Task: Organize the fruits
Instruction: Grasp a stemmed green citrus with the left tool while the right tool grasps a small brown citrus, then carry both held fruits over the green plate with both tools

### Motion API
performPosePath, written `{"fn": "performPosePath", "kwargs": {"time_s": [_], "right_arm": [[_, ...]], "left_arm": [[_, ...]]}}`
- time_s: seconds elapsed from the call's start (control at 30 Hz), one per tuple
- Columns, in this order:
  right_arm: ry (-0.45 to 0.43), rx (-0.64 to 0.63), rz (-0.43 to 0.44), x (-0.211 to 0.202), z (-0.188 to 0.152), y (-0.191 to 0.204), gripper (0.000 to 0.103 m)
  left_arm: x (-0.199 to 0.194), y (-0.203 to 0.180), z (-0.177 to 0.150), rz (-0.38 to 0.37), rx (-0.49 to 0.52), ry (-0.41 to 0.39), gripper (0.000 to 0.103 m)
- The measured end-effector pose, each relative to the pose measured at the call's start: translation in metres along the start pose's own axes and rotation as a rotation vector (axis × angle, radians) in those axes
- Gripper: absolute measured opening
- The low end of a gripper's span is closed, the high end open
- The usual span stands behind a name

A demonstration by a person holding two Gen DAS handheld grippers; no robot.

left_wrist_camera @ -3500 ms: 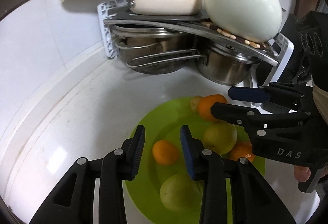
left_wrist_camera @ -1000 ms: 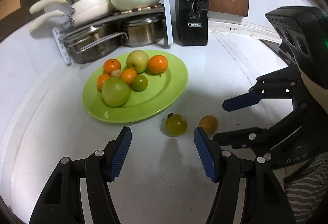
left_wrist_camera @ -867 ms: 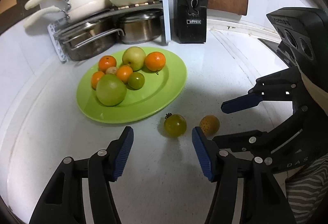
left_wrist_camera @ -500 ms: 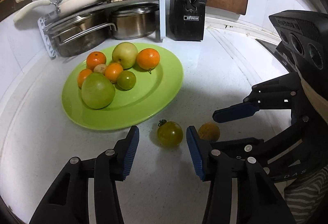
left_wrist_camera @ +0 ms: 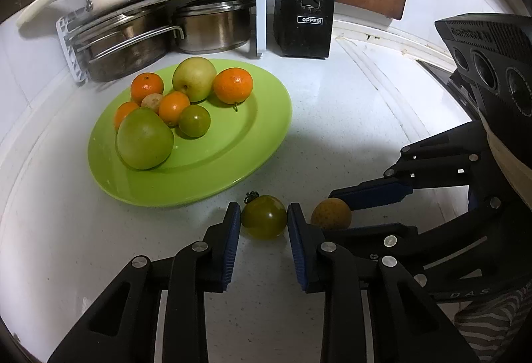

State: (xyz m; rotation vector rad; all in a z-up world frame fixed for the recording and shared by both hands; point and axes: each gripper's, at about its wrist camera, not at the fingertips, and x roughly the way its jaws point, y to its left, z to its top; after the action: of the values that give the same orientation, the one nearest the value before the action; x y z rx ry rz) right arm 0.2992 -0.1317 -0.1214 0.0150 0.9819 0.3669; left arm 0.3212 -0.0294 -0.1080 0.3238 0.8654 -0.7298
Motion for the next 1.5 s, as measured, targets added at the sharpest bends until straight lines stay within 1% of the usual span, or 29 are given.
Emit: {"fn": "performPosePath", "kwargs": {"time_s": [0.07, 0.23, 0.3, 0.37, 0.7, 1.03, 1.2, 1.5], "right_arm": [[-0.002, -0.003, 0.001, 0.000, 0.000, 0.000, 0.029], [-0.017, -0.005, 0.006, -0.006, 0.000, 0.000, 0.029], [-0.024, -0.006, 0.009, -0.010, 0.000, 0.000, 0.029], [-0.030, -0.007, 0.012, -0.013, 0.001, 0.000, 0.029], [-0.091, -0.024, 0.014, -0.041, 0.007, 0.000, 0.029], [-0.158, -0.018, 0.004, -0.061, 0.020, -0.015, 0.029], [-0.189, -0.033, -0.004, -0.067, 0.029, -0.021, 0.029], [-0.231, -0.064, -0.003, -0.067, 0.055, -0.027, 0.029]], "left_arm": [[-0.003, 0.000, 0.000, 0.011, -0.009, -0.006, 0.029], [-0.014, -0.001, 0.001, 0.065, -0.039, -0.016, 0.029], [-0.020, -0.002, 0.001, 0.074, -0.052, -0.032, 0.029], [-0.026, -0.004, 0.001, 0.103, -0.058, -0.043, 0.029], [-0.052, -0.012, 0.007, 0.162, -0.124, -0.094, 0.029], [-0.066, -0.017, 0.023, 0.196, -0.201, -0.156, 0.029], [-0.064, -0.016, 0.029, 0.215, -0.210, -0.159, 0.029], [-0.061, -0.005, 0.041, 0.231, -0.266, -0.169, 0.029]]}}
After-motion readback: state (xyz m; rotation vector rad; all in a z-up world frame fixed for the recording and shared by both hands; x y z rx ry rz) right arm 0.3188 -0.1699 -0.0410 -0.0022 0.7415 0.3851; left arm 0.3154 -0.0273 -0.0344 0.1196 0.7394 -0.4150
